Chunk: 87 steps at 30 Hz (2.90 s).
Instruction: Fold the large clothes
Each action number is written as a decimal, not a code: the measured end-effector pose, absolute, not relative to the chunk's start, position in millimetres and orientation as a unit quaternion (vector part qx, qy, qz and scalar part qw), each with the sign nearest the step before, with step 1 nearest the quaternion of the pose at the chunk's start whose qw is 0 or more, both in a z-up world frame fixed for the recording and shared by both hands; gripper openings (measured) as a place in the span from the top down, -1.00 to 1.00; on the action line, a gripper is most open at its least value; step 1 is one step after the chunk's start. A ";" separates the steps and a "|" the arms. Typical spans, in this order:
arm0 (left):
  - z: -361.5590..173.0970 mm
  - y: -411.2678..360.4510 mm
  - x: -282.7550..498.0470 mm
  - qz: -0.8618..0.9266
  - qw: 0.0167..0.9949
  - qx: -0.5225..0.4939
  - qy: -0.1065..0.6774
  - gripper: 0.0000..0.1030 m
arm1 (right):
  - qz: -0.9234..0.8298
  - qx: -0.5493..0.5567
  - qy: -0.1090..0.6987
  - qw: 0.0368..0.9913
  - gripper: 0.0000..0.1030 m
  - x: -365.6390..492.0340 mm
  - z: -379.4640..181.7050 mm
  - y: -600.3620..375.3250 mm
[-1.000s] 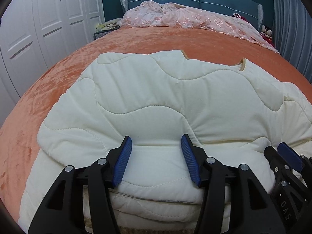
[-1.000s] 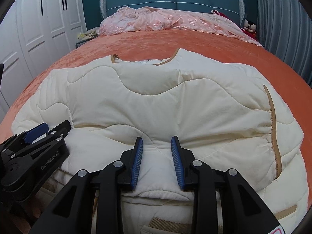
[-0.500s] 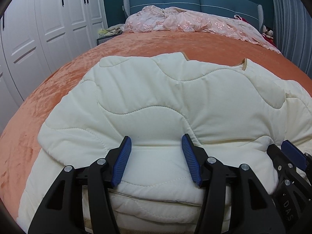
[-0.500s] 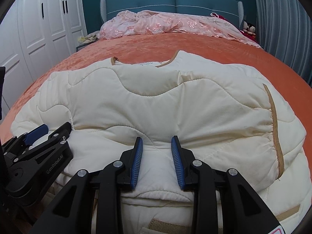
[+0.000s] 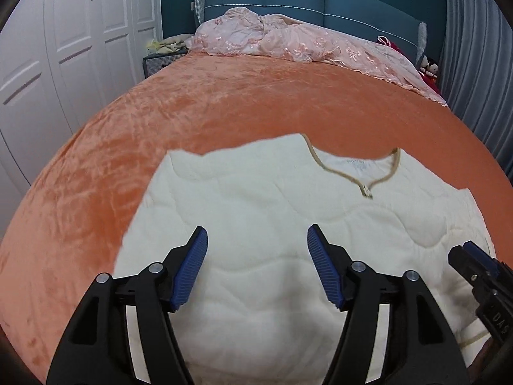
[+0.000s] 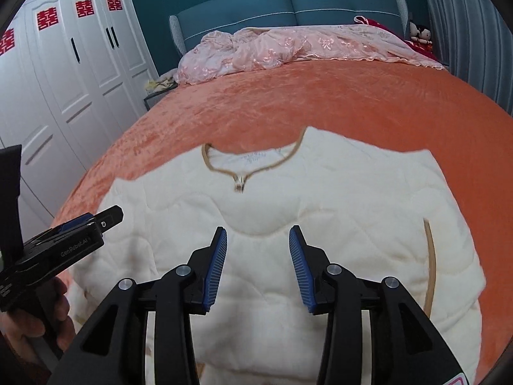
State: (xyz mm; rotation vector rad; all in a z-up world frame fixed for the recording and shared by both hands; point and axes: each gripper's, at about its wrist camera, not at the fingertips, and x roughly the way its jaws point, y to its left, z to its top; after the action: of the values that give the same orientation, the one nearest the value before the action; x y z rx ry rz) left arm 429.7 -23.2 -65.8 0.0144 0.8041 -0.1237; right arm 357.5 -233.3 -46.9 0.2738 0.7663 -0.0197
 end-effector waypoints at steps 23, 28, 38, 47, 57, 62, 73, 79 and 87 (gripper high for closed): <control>-142.5 22.2 553.5 -0.004 0.908 -0.059 0.415 -0.39 | 0.108 0.174 0.467 0.860 0.96 582.4 -124.7 -160.6; -143.3 18.5 552.7 0.002 0.913 -0.050 0.405 -0.40 | 0.071 0.175 0.454 0.871 0.98 575.6 -138.2 -169.3; -150.4 8.1 558.0 0.019 0.912 -0.009 0.411 -0.54 | 0.007 0.209 0.373 0.904 0.87 541.5 -108.2 -201.7; -122.7 -6.8 549.0 -0.004 0.910 0.005 0.415 -0.53 | -0.114 0.254 0.387 0.879 0.59 465.4 -99.4 -357.6; -82.9 -160.6 545.7 -0.182 0.882 0.007 0.435 -0.64 | -0.118 0.268 0.407 0.865 0.71 449.9 -116.3 -398.3; -109.1 -221.3 560.5 -0.195 0.854 0.034 0.480 -0.51 | -0.114 0.257 0.412 0.867 0.88 445.5 -127.6 -405.2; -142.5 -227.7 560.4 -0.134 0.870 0.062 0.471 -0.45 | -0.137 0.277 0.382 0.871 1.00 439.6 -142.1 -411.8; -95.2 -164.5 546.7 -0.112 0.901 0.014 0.418 -0.38 | -0.206 0.248 0.310 0.894 0.72 413.3 -85.8 -407.0; -102.3 -99.3 548.1 -0.120 0.869 0.052 0.477 -0.37 | 0.036 0.202 0.444 0.872 0.72 490.4 -76.1 -291.6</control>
State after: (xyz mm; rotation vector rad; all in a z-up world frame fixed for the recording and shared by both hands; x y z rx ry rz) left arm 548.1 -99.3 -102.3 0.1091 0.9983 -0.2507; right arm 490.4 -291.6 -76.1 0.4219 0.9284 0.0760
